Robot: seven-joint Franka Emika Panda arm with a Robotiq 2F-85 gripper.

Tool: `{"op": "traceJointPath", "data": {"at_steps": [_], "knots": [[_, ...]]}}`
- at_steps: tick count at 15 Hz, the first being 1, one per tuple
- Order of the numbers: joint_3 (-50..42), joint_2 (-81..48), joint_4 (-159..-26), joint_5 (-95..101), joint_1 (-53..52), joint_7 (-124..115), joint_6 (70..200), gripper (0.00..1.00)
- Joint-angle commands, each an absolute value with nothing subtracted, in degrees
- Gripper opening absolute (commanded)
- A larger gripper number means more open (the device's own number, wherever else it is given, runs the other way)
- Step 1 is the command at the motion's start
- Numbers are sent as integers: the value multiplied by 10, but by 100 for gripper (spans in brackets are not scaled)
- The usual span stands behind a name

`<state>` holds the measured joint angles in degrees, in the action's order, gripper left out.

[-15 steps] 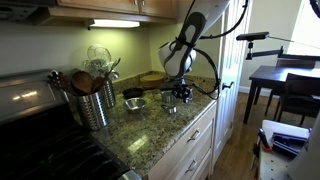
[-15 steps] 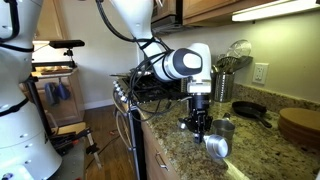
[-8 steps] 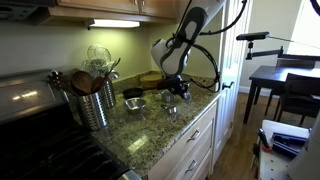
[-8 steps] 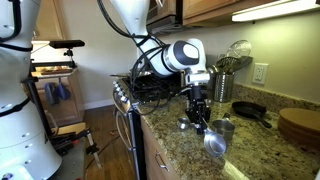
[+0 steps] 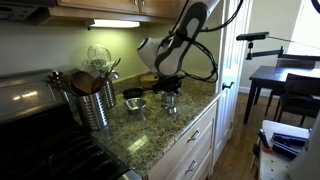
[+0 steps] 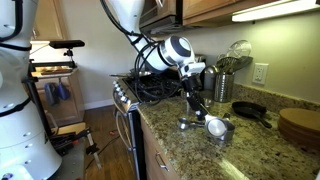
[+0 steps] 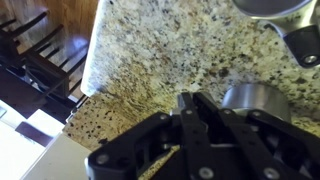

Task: Stack the cups

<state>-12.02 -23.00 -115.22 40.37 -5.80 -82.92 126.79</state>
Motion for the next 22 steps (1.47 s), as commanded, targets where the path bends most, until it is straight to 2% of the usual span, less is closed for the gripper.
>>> {"op": "traceJointPath", "data": {"at_steps": [1, 22], "knots": [[-105, -227, -1142, 449, -60, -793, 1239, 9], [-70, -331, -1043, 577, -53, -664, 1228, 9]]}}
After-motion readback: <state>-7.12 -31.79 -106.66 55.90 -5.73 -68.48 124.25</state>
